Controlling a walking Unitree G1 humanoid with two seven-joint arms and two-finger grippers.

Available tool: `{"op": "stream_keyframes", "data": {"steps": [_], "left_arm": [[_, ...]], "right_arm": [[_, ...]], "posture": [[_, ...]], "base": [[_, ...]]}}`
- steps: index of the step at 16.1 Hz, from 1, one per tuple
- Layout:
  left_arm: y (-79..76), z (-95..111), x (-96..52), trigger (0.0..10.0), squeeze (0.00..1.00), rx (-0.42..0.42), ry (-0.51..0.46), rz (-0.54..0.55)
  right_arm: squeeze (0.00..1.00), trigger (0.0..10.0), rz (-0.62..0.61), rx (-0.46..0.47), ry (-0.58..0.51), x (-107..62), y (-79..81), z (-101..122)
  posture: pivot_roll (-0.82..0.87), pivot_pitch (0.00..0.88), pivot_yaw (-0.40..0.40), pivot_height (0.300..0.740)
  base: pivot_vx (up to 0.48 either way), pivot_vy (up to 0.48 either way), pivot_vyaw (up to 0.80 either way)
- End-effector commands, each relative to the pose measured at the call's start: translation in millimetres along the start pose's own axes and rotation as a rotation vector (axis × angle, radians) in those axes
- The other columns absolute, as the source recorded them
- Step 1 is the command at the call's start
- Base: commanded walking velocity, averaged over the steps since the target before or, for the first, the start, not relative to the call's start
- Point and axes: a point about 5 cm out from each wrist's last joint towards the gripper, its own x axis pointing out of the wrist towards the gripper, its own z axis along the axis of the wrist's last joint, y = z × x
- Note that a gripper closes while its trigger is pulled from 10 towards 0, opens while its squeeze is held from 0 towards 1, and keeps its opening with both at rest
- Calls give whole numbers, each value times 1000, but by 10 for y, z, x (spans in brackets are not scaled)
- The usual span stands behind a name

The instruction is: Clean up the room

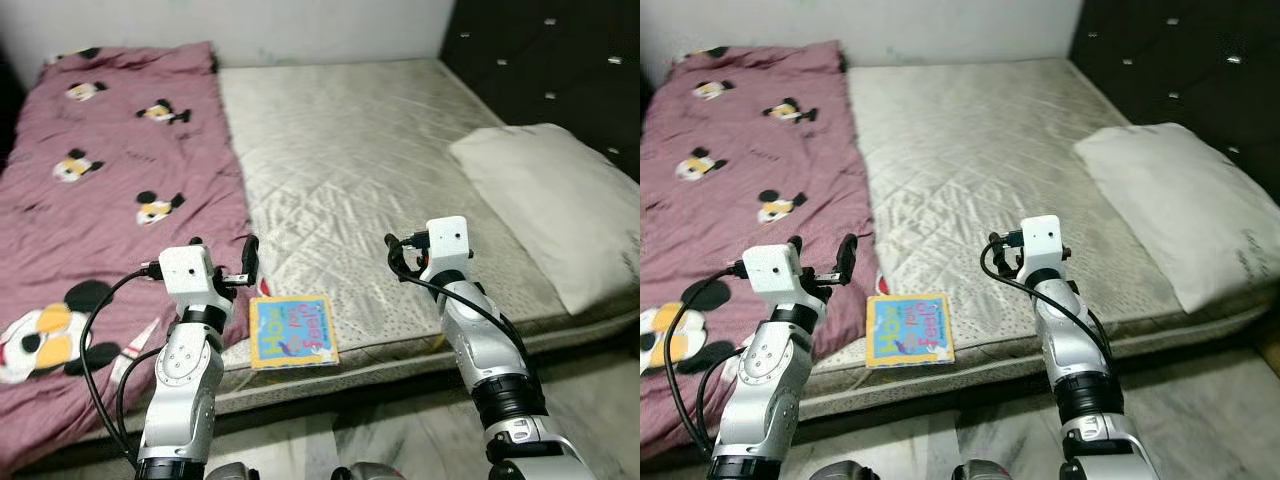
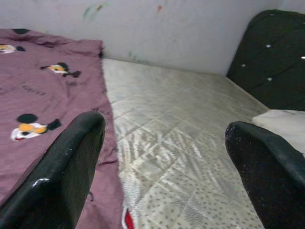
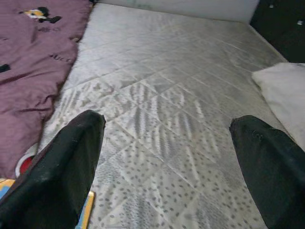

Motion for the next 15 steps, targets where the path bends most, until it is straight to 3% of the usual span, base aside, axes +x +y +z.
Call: {"op": "stream_keyframes", "data": {"steps": [1, 7, 10, 13, 15], "left_arm": [[9, 0, 3, 10000, 0, 6, 5, 12], [87, -14, -67, 10000, 0, 43, 20, 68], [273, 35, -277, 10000, 0, 97, 10, 137], [467, 4, -516, 10000, 0, 159, 42, 201], [524, -7, -515, 10000, 0, 172, 47, 219]], "right_arm": [[0, 10000, 3, 6, -15, 9, 3, 44], [0, 10000, 18, 48, -32, -91, 39, -1], [0, 10000, 65, 100, -101, -196, 71, 78], [0, 10000, 64, 104, -96, -445, 76, -50], [0, 10000, 57, 110, -79, -486, 94, -107]], "posture": [[-79, 16, -23, 740], [-72, 40, -16, 740], [-62, 75, -19, 740], [-44, 67, -5, 740], [-41, 57, -5, 740]], "base": [[0, 0, 0], [0, 0, 0], [0, 0, 0], [0, 0, 0], [0, 0, 0]]}}
